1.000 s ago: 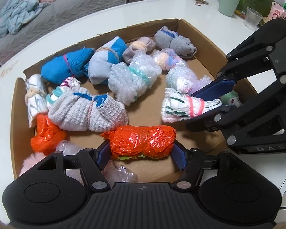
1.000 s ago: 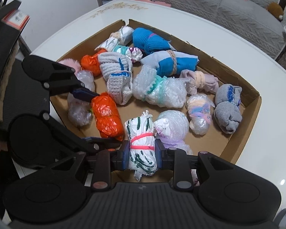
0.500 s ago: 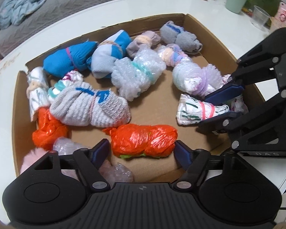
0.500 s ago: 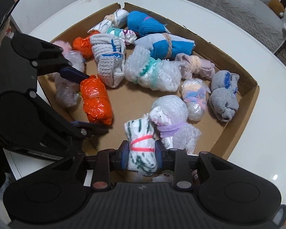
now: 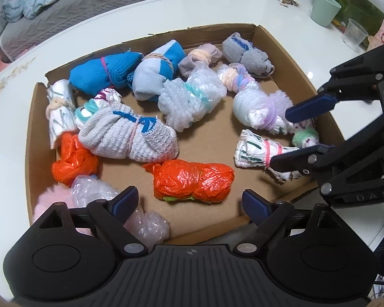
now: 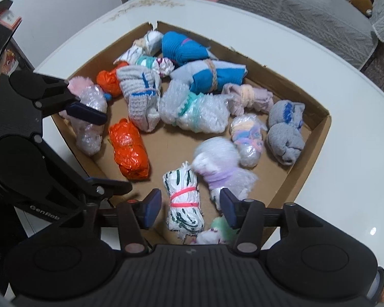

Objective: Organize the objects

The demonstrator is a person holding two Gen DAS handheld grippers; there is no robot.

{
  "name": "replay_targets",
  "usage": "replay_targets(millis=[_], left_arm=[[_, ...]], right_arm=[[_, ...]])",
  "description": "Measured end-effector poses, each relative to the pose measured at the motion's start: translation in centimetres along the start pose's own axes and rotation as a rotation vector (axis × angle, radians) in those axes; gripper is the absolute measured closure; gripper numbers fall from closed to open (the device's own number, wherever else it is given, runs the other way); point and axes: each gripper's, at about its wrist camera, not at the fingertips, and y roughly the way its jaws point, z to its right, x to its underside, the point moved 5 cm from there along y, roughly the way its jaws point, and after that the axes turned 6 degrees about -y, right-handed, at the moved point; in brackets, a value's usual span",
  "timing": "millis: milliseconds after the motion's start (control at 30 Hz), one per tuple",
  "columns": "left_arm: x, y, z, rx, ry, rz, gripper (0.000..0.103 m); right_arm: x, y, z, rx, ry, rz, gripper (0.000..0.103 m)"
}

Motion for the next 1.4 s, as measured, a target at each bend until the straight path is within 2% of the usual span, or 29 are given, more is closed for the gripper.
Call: replay_targets(millis=[33, 133, 300, 400, 500, 600, 700, 800, 833, 967, 1033, 1233, 1400], left_arm=[[0.1, -0.2, 0.0, 0.003, -0.004, 0.002, 0.005], [0.3, -1.0, 0.1, 0.011, -0.021, 0.010, 0.001], [1.0, -2.5, -0.1, 0.027, -0.072, 0.001, 0.001], [1.5, -3.6, -0.5, 0.018, -0.107, 0.005, 0.001], [1.9, -4.5, -1.4, -0.024, -0.166, 0.014, 0.001], [2.0, -5.4, -2.4, -0.126, -0.211, 0.055, 0.001], [1.9, -6.4, -2.6, -0.216, -0.196, 0.118, 0.001], [1.9, -7.6, -3.1, -0.218, -0.235, 0.183, 0.001], [1.9, -7.6, -3.3, -0.203, -0.254, 0.181, 0.001], [2.1, -7.1, -3.4, -0.268, -0.275, 0.133, 0.001], [2.4, -7.2, -3.5, -0.246, -0.300, 0.132, 0.001], [3.6, -7.9, -4.1, -0.202, -0.373, 0.130, 0.001], [3.7, -8.7, -3.8, -0.167, -0.374, 0.155, 0.001]], right_arm=[[-0.1, -0.2, 0.1, 0.005, 0.005, 0.006, 0.049], [-0.2, -0.5, 0.1, 0.013, 0.001, 0.011, 0.047], [-0.3, -1.3, -0.2, 0.015, -0.005, 0.028, 0.030], [-0.3, -2.0, -0.1, 0.009, 0.010, 0.039, 0.025], [-0.3, -2.6, -0.3, 0.012, 0.033, 0.044, 0.019], [-0.2, -2.8, -0.2, 0.024, 0.089, 0.047, 0.016], [0.0, -3.2, 0.1, 0.043, 0.152, 0.053, 0.015], [0.2, -3.7, 0.2, 0.064, 0.207, 0.065, 0.013], [0.2, -3.8, 0.1, 0.077, 0.215, 0.068, 0.012], [0.4, -3.9, -0.7, 0.078, 0.255, 0.061, 0.011], [0.6, -4.0, -1.3, 0.091, 0.263, 0.057, 0.007], [1.7, -4.8, -2.2, 0.122, 0.316, 0.063, 0.006], [1.9, -5.1, -2.6, 0.137, 0.368, 0.076, 0.005]])
